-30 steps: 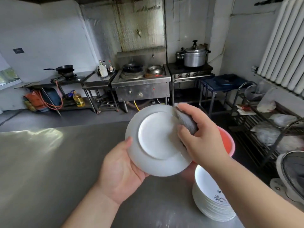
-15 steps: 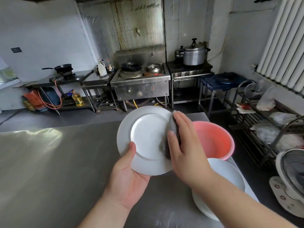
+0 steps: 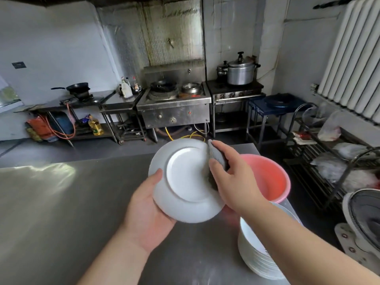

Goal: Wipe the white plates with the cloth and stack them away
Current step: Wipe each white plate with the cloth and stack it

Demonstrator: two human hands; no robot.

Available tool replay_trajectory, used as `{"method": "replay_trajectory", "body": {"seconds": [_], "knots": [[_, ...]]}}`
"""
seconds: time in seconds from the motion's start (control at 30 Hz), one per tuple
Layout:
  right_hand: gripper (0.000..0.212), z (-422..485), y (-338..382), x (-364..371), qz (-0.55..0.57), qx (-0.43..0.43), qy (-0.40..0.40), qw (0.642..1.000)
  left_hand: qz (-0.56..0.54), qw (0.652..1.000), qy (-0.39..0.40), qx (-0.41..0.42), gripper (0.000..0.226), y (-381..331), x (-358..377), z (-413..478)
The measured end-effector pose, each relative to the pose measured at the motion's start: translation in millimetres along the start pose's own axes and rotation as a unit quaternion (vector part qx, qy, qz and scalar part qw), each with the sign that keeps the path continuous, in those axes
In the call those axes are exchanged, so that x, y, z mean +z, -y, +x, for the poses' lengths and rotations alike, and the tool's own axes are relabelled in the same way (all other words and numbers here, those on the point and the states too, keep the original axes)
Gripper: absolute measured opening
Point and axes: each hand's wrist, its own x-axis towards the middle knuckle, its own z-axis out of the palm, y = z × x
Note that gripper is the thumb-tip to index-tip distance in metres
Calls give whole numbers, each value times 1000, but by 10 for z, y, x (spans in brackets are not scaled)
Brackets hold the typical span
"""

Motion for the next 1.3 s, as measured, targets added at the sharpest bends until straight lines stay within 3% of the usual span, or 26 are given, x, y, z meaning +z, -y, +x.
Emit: {"method": "replay_trajectory", "body": {"seconds": [0.1,0.23,0.33,0.6,0.73,0.83,1.0,1.07,1.3], "knots": [[46,94,-16,-45,-56,-6,53,997,59,998,-35,-5,46,-25,-61,38],[63,-457,-161,220,-58,-30,-7,998,8,998,-58,38,46,94,-42,42],[79,-801,-163,404,-60,-32,6,998,-28,997,-56,53,47,168,-12,48],[55,-64,12,124,-30,-26,-46,998,-47,995,-35,84,46,123,157,143],[71,-521,-113,404,4,-29,-71,997,-48,997,-33,56,48,243,271,162],[64,-386,-194,306,15,0,-81,997,-27,1000,-5,14,49,310,225,88],[51,155,-159,-41,-59,-32,33,997,30,999,-20,-8,45,181,-32,49],[53,105,-178,-3,-80,-36,65,994,33,998,-46,-2,50,162,-87,58],[79,-690,-177,615,-82,-47,11,995,-49,996,-69,23,47,142,-230,181]]}}
